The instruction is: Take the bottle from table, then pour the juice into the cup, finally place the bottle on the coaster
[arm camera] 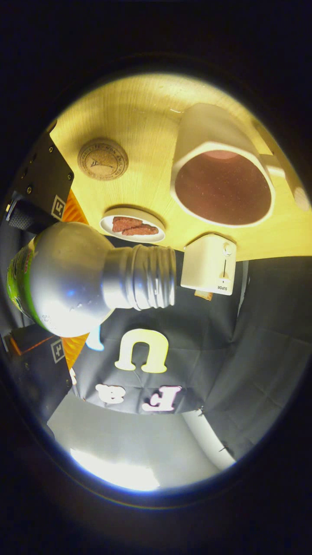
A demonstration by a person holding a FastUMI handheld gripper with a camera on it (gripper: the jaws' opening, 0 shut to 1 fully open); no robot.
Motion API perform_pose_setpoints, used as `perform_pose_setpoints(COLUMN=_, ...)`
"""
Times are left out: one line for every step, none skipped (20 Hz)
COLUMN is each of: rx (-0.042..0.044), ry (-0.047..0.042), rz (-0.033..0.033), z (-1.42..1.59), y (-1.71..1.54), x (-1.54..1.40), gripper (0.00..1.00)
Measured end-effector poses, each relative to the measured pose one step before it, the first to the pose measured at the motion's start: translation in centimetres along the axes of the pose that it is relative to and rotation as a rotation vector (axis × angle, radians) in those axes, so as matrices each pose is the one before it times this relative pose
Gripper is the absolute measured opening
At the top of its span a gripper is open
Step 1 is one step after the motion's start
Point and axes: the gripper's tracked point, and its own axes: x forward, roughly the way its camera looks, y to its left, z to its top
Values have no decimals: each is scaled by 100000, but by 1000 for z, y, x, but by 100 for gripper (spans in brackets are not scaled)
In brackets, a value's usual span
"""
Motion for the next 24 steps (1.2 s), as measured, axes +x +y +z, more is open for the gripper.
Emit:
perform_pose_setpoints(rx=2565, ry=605, rz=-500, z=-693, y=-386, x=202, gripper=83)
perform_pose_setpoints(rx=3880, ry=970, rz=1294, z=-547, y=290, x=113, gripper=83)
perform_pose_setpoints(rx=4427, ry=1027, rz=2164, z=-619, y=543, x=-48, gripper=83)
perform_pose_setpoints(rx=4242, ry=1062, rz=1925, z=-488, y=357, x=-54, gripper=83)
perform_pose_setpoints(rx=4128, ry=873, rz=1118, z=-198, y=113, x=-262, gripper=83)
perform_pose_setpoints(rx=2866, ry=1279, rz=-1210, z=-472, y=-348, x=-4, gripper=83)
perform_pose_setpoints(rx=1567, ry=830, rz=-2938, z=-424, y=-819, x=-138, gripper=83)
perform_pose_setpoints(rx=1886, ry=563, rz=-3024, z=-292, y=-718, x=-64, gripper=83)
perform_pose_setpoints(rx=2822, ry=452, rz=-1453, z=-238, y=-319, x=141, gripper=83)
perform_pose_setpoints(rx=3122, ry=415, rz=-477, z=-151, y=-165, x=29, gripper=83)
perform_pose_setpoints(rx=3926, ry=828, rz=-385, z=-202, y=-335, x=-6, gripper=83)
perform_pose_setpoints(rx=4496, ry=755, rz=178, z=-134, y=-145, x=-75, gripper=83)
perform_pose_setpoints(rx=5273, ry=881, rz=734, z=-49, y=-62, x=-121, gripper=83)
perform_pose_setpoints(rx=4914, ry=833, rz=482, z=-36, y=-53, x=-42, gripper=83)
perform_pose_setpoints(rx=3533, ry=548, rz=76, z=-77, y=-211, x=-92, gripper=83)
perform_pose_setpoints(rx=2866, ry=300, rz=-914, z=10, y=-386, x=-108, gripper=83)
perform_pose_setpoints(rx=2081, ry=6, rz=-1176, z=117, y=-412, x=71, gripper=83)
perform_pose_setpoints(rx=2346, ry=-98, rz=-774, z=24, y=-174, x=113, gripper=83)
perform_pose_setpoints(rx=3293, ry=376, rz=-154, z=-71, y=41, x=-18, gripper=83)
perform_pose_setpoints(rx=3429, ry=733, rz=1162, z=-140, y=312, x=-44, gripper=83)
perform_pose_setpoints(rx=4427, ry=1257, rz=2050, z=-222, y=450, x=42, gripper=83)
perform_pose_setpoints(rx=3759, ry=916, rz=1667, z=-140, y=368, x=-26, gripper=83)
perform_pose_setpoints(rx=3166, ry=345, rz=377, z=-81, y=-32, x=9, gripper=83)
perform_pose_setpoints(rx=2309, ry=295, rz=-141, z=8, y=-88, x=-7, gripper=83)
